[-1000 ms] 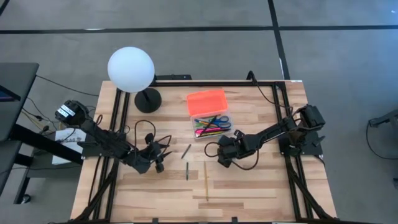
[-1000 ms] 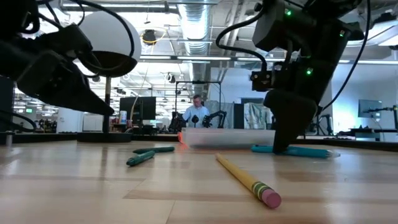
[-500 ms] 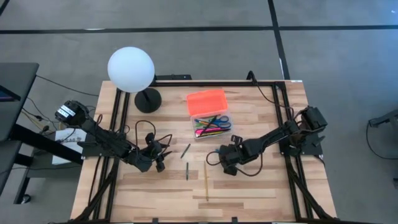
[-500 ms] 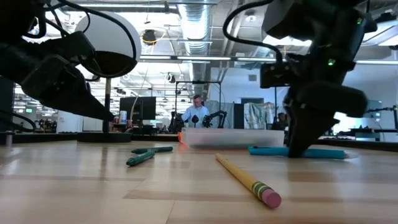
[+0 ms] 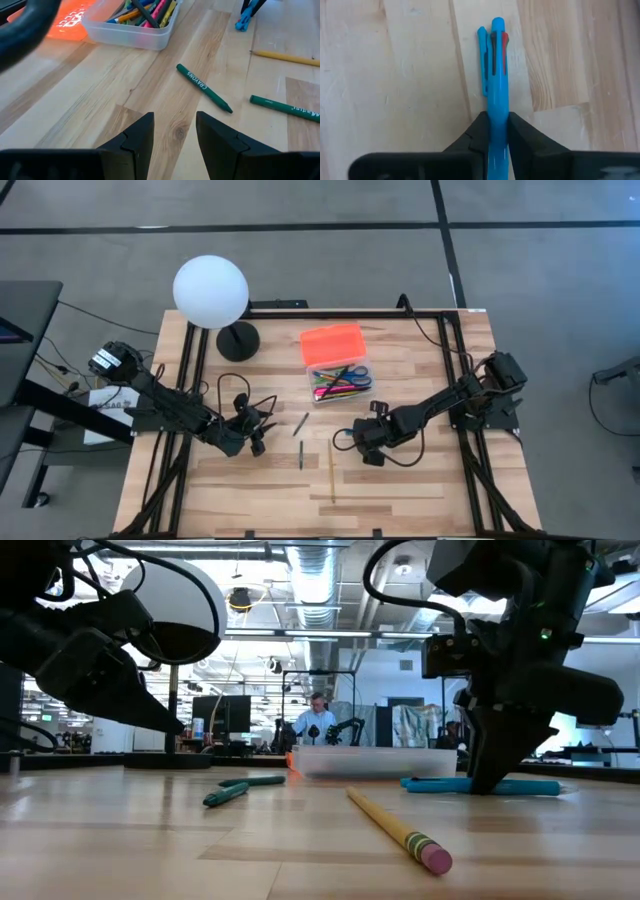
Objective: Pick & place school supplies into a supply box
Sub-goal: Put the blue pen into the orange supply box
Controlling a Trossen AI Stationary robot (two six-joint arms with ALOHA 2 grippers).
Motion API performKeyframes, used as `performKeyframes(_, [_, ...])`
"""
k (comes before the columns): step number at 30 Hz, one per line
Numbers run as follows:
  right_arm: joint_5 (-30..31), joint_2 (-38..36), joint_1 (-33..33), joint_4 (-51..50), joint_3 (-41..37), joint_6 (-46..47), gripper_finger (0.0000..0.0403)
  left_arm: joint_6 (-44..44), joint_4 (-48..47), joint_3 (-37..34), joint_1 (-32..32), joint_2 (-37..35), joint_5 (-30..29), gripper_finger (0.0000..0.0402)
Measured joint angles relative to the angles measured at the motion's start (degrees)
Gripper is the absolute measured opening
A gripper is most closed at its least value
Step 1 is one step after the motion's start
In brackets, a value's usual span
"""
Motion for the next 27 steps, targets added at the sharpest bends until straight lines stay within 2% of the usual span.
performKeyframes(9, [0.0, 0.1, 0.0, 0.0, -0.1, -2.5, 0.0050, 0.0, 0.0, 0.0, 0.0, 0.0, -0.2, 0.0141])
performKeyframes(16, [0.0, 0.1, 0.0, 0.0, -0.1, -6.1, 0.0032, 0.0, 0.0, 0.0, 0.0, 0.0, -0.3, 0.0141])
performKeyframes(23, [1.0, 0.1, 0.1, -0.1, 0.6, -10.2, 0.0041, 0.0, 0.0, 0.0, 0.0, 0.0, -0.3, 0.0141])
performKeyframes(27, [0.9, 0.5, 0.1, -0.8, 2.7, -14.9, 0.0033, 0.0, 0.0, 0.0, 0.0, 0.0, -0.3, 0.0141])
